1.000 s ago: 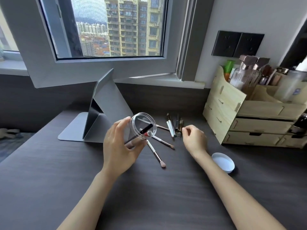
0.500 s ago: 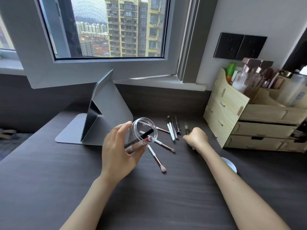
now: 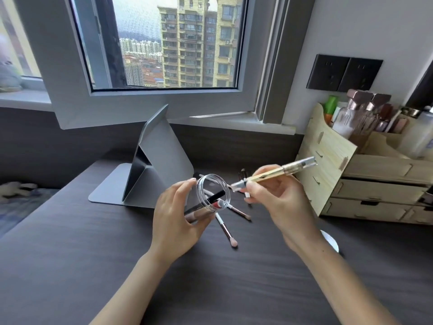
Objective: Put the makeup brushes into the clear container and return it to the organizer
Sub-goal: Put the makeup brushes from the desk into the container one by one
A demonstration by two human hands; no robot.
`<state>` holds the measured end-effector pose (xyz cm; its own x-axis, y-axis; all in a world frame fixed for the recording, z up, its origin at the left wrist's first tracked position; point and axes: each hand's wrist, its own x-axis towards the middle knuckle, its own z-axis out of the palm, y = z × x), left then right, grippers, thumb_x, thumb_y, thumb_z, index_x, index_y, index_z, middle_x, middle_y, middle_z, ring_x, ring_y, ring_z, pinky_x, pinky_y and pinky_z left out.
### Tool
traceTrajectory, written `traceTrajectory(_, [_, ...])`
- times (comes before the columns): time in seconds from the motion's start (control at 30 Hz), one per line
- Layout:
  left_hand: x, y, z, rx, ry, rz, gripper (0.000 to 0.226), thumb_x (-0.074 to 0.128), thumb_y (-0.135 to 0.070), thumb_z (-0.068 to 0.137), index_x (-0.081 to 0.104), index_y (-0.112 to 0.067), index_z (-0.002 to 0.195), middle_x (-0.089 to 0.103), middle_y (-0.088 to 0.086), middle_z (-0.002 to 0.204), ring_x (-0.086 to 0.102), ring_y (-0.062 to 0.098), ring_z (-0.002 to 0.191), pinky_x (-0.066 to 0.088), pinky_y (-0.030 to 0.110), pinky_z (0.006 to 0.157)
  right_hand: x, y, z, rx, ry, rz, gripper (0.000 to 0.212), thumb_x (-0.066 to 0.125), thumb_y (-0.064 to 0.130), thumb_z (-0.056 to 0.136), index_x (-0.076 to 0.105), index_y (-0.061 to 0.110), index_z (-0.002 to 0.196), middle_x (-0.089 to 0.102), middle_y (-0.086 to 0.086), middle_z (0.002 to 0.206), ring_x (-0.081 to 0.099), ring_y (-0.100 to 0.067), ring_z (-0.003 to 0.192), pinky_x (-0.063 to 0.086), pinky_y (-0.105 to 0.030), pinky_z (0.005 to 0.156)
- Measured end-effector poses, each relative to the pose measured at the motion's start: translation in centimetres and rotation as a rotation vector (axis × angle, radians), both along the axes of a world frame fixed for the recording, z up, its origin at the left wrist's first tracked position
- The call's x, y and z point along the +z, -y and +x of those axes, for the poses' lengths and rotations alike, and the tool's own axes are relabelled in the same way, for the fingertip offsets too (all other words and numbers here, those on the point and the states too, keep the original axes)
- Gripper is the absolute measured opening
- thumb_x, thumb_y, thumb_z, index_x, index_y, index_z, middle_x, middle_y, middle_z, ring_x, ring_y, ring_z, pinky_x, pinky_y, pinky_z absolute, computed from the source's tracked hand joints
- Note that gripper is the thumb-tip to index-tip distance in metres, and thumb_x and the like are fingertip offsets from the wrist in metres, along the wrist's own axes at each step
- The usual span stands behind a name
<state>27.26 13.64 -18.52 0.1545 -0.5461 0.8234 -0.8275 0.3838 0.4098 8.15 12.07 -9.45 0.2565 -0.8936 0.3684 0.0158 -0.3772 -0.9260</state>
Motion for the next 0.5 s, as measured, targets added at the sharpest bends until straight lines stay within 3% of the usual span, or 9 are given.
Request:
traceTrajectory(0.13, [0.1, -0.3, 0.0, -0.011, -0.061, 0.004, 0.073, 0.08, -0.036, 0.06, 0.045, -0.016, 0.12, 0.061, 0.004, 0.112, 0.053, 0.015, 0.102, 0.047, 0.03, 0.085, -0.2, 0.7, 3.3, -0.153, -0.357, -0.202, 0.003, 0.073, 0.024, 0.075, 0.072, 0.022, 0.077, 0.068, 0.009, 0.069, 0.062, -0.005, 0.065, 0.049, -0.022, 0.064])
traceTrajectory(0.27, [0.2, -0.5, 0.4, -0.014, -0.104, 0.003, 0.07, 0.072, -0.046, 0.064, 0.044, -0.018, 0.121, 0.053, -0.005, 0.113, 0.052, 0.011, 0.103, 0.045, 0.026, 0.087, -0.7, 1.1, 5.4, -0.157, -0.547, -0.192, 0.014, 0.07, 0.032, 0.076, 0.075, 0.025, 0.087, 0.069, 0.008, 0.085, 0.063, -0.006, 0.082, 0.05, -0.023, 0.074])
traceTrajectory(0.4, [0.2, -0.4, 0.5, 0.017, -0.08, 0.011, 0.073, 0.08, -0.035, 0.06, 0.044, -0.017, 0.12, 0.062, 0.006, 0.113, 0.053, 0.014, 0.103, 0.047, 0.032, 0.087, -0.7, 1.4, 5.1, -0.114, -0.549, -0.101, 0.018, 0.071, 0.031, 0.075, 0.074, 0.026, 0.091, 0.072, 0.008, 0.09, 0.067, -0.007, 0.087, 0.054, -0.03, 0.082])
traceTrajectory(0.5, [0.2, -0.3, 0.6, 0.024, -0.034, 0.021, 0.073, 0.08, -0.032, 0.059, 0.044, -0.018, 0.121, 0.064, 0.01, 0.111, 0.052, 0.016, 0.103, 0.048, 0.037, 0.086, -0.5, 1.7, 4.1, -0.022, -0.451, 0.005, 0.02, 0.076, 0.024, 0.073, 0.073, 0.02, 0.092, 0.074, 0.002, 0.083, 0.07, -0.01, 0.077, 0.058, -0.027, 0.076])
